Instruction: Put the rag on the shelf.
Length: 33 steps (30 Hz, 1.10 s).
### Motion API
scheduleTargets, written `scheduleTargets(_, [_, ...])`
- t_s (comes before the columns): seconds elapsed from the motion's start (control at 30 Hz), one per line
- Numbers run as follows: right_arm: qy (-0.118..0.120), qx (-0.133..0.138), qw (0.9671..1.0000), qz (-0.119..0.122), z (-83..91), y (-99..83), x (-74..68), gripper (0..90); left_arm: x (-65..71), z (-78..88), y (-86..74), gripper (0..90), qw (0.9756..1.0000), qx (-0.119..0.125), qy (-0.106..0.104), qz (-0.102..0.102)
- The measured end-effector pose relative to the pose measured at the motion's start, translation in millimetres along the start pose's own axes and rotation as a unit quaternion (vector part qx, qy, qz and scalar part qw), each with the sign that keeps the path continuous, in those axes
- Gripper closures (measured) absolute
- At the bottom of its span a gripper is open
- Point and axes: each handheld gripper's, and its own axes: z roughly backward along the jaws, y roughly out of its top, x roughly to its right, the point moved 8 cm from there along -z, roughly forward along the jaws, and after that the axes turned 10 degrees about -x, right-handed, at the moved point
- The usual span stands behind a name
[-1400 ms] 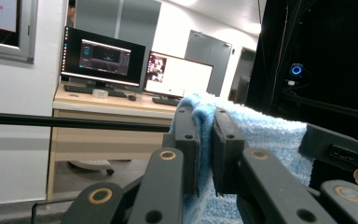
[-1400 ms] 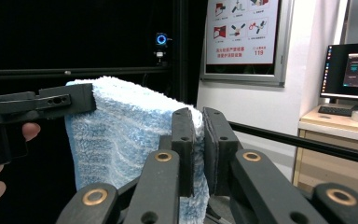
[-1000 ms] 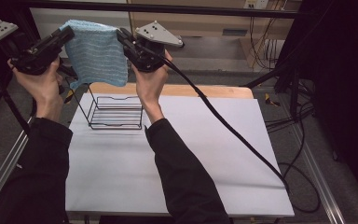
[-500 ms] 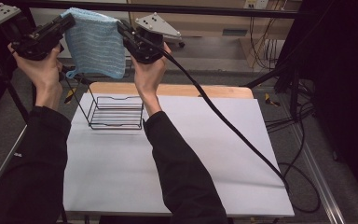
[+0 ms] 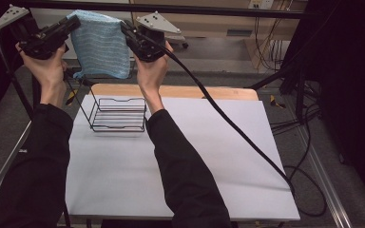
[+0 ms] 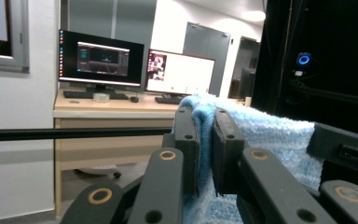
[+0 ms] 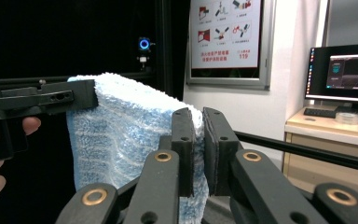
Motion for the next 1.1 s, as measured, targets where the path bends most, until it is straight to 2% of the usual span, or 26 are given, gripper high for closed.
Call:
scheduleTargets(0.13, [0.003,-0.009,0.9999,0.01,-8.5,-4.8,0.4,84.3,-7.6,0.1,-10.2,82.4,1.0,-0.003,0.0,0.008])
scheduleTargets(0.3, [0.009,-0.018,0.9996,0.018,-19.5,-8.5,0.7,84.2,-15.3,2.1,-19.9,82.5,0.9999,-0.008,0.009,0.006])
scheduleTargets(0.53, [0.012,-0.045,0.9986,0.027,-31.2,-24.0,-2.4,84.1,-26.3,2.9,-39.6,82.4,0.9996,-0.02,0.011,0.015])
scheduleTargets(0.7, [0.007,-0.063,0.9974,0.034,-31.6,-32.0,-4.9,83.9,-27.9,5.0,-50.4,82.4,0.9995,-0.029,0.007,0.013])
scheduleTargets(0.77, [0.008,-0.076,0.9967,0.029,-31.2,-36.6,-5.4,83.8,-27.9,6.2,-54.7,82.4,0.9994,-0.032,0.004,0.012])
scheduleTargets(1.1, [0.025,-0.103,0.9939,0.03,-20.0,-57.0,-14.0,83.8,-26.1,16.6,-75.2,82.1,0.9985,-0.052,-0.014,0.009])
